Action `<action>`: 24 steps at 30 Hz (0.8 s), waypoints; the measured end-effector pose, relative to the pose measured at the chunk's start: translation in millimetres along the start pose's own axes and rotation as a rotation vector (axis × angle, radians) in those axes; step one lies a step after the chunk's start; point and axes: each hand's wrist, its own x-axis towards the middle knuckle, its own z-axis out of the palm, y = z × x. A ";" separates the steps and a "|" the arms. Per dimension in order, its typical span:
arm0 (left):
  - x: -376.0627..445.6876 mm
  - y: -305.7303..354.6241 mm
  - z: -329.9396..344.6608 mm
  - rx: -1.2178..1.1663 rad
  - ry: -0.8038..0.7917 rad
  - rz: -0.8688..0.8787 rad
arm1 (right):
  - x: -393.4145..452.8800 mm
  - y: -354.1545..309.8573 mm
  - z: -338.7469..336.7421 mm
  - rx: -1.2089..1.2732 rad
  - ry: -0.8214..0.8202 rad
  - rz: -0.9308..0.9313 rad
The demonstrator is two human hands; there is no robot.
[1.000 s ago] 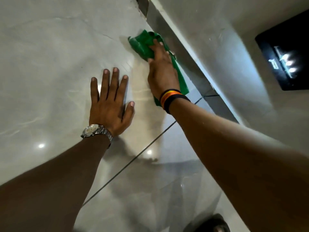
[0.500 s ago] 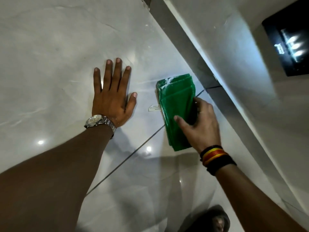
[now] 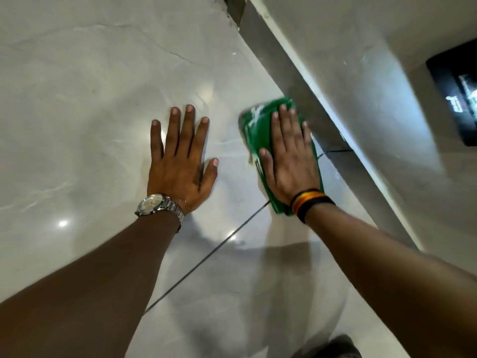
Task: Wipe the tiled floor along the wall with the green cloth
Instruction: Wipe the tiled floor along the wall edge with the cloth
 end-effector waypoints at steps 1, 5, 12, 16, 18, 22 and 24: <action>0.8 -0.9 -0.4 0.002 -0.003 0.002 | 20.9 -5.4 -3.1 0.017 0.029 -0.009; -1.8 1.4 -0.9 -0.016 -0.010 -0.007 | 89.3 -37.3 -13.3 0.021 0.057 -0.067; 4.8 0.9 -2.3 -0.014 -0.024 -0.013 | 61.8 -36.6 -11.7 -0.006 0.024 0.049; 2.6 -1.3 -4.7 -0.033 -0.040 -0.020 | 8.8 -22.5 -10.4 -0.006 -0.053 0.154; 2.8 -0.9 -5.3 -0.032 -0.041 -0.022 | 24.9 -34.4 -13.1 0.023 -0.051 0.177; 3.9 1.8 -6.3 -0.025 -0.045 -0.017 | 94.4 -70.4 -22.4 0.026 -0.009 0.135; 4.6 -1.3 -5.0 -0.022 -0.060 -0.019 | 132.5 -88.5 -25.2 0.001 0.017 0.081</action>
